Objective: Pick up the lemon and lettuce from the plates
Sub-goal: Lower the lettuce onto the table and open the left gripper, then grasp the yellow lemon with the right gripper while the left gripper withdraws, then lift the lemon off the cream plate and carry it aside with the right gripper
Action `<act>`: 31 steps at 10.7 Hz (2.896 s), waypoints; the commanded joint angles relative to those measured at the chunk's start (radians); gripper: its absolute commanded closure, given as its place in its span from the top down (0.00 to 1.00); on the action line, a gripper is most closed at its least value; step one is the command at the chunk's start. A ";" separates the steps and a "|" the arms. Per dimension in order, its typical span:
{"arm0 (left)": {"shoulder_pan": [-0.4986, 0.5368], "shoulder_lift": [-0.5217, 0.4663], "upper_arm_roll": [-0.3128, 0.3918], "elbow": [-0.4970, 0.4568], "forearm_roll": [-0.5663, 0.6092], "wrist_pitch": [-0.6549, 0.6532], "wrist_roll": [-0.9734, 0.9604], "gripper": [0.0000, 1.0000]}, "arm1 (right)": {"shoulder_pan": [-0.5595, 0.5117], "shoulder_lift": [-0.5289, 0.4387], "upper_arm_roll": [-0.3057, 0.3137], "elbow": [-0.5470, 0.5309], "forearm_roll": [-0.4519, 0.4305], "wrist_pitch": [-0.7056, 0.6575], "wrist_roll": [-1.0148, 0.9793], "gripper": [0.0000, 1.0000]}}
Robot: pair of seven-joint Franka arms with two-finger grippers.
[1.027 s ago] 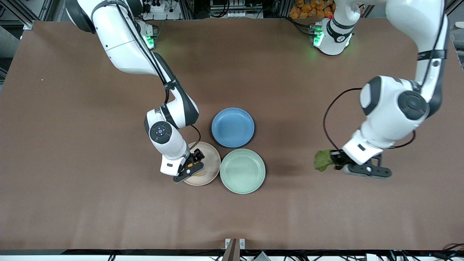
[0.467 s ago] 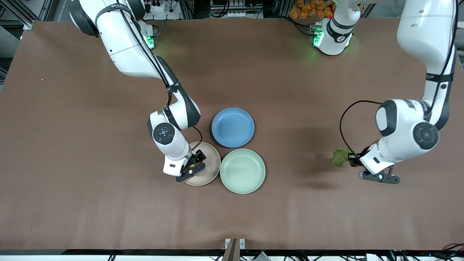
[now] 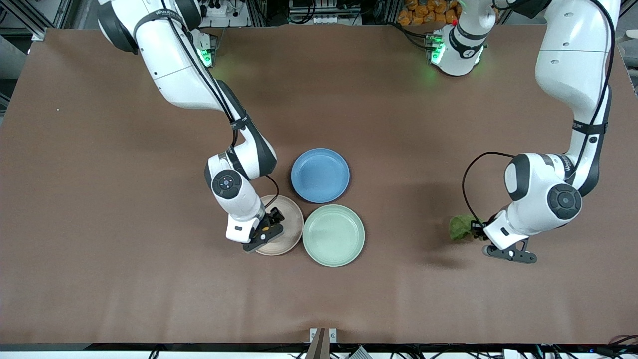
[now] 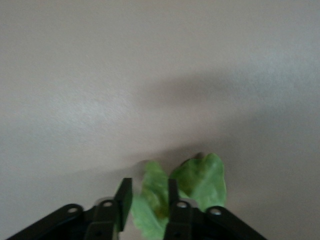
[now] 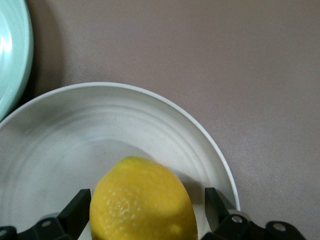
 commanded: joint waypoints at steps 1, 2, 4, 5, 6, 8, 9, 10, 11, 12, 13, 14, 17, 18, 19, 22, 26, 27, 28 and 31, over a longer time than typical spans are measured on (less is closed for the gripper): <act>0.016 -0.050 -0.002 0.031 0.020 -0.005 -0.010 1.00 | 0.000 0.024 0.001 0.026 0.003 0.015 -0.004 1.00; 0.017 -0.084 0.000 0.045 0.028 -0.012 -0.008 1.00 | 0.000 0.028 0.001 0.026 0.003 0.018 -0.004 1.00; 0.023 -0.172 0.000 0.050 0.030 -0.079 -0.007 1.00 | -0.006 0.030 0.001 0.026 0.003 0.021 -0.008 0.99; 0.024 -0.215 0.000 0.060 0.028 -0.130 -0.008 1.00 | -0.007 0.030 0.001 0.026 0.003 0.021 -0.011 0.89; 0.022 -0.255 -0.002 0.075 0.019 -0.194 -0.013 1.00 | -0.009 0.030 0.001 0.026 0.003 0.023 -0.011 0.76; 0.059 -0.337 -0.006 0.094 0.022 -0.253 -0.010 1.00 | -0.010 0.030 0.001 0.026 0.003 0.021 -0.011 0.48; 0.060 -0.360 -0.008 0.105 0.028 -0.291 -0.011 1.00 | -0.010 0.030 0.001 0.026 0.003 0.021 -0.011 0.35; 0.057 -0.384 -0.005 0.122 0.027 -0.370 -0.010 1.00 | -0.012 0.028 0.001 0.028 0.003 0.020 -0.013 0.24; 0.059 -0.406 -0.006 0.134 0.027 -0.429 -0.013 1.00 | -0.012 0.028 0.001 0.034 0.005 0.012 -0.011 0.22; 0.060 -0.447 -0.002 0.132 0.030 -0.463 -0.014 1.00 | -0.014 0.027 0.001 0.037 0.006 0.004 -0.011 0.20; 0.060 -0.478 -0.002 0.131 0.028 -0.518 -0.016 1.00 | -0.017 0.022 0.001 0.038 0.008 -0.009 -0.011 0.20; 0.063 -0.507 -0.002 0.128 0.028 -0.541 -0.013 1.00 | -0.020 0.019 0.001 0.063 0.008 -0.060 -0.011 0.19; 0.063 -0.568 -0.017 0.109 0.013 -0.650 -0.046 1.00 | -0.047 0.017 0.003 0.170 0.008 -0.244 -0.013 0.19; 0.065 -0.597 -0.032 0.079 0.011 -0.652 -0.063 1.00 | -0.061 0.016 0.004 0.189 0.008 -0.277 -0.013 0.19; 0.065 -0.634 -0.034 0.042 0.011 -0.652 -0.085 1.00 | -0.076 0.013 0.007 0.204 0.011 -0.319 -0.013 0.19; 0.062 -0.658 -0.034 0.016 0.011 -0.649 -0.097 1.00 | -0.156 -0.006 0.047 0.264 0.011 -0.477 -0.014 0.20; 0.057 -0.627 -0.034 0.030 0.014 -0.620 -0.097 1.00 | -0.253 -0.038 0.059 0.291 0.012 -0.612 -0.069 0.21; 0.057 -0.627 -0.034 0.030 0.014 -0.612 -0.097 1.00 | -0.280 -0.048 0.064 0.291 0.012 -0.650 -0.076 0.21; 0.059 -0.625 -0.034 0.028 0.014 -0.600 -0.097 1.00 | -0.299 -0.052 0.062 0.291 0.011 -0.686 -0.079 0.21; 0.062 -0.621 -0.034 0.022 0.010 -0.581 -0.097 1.00 | -0.345 -0.059 0.050 0.288 -0.002 -0.709 -0.120 0.21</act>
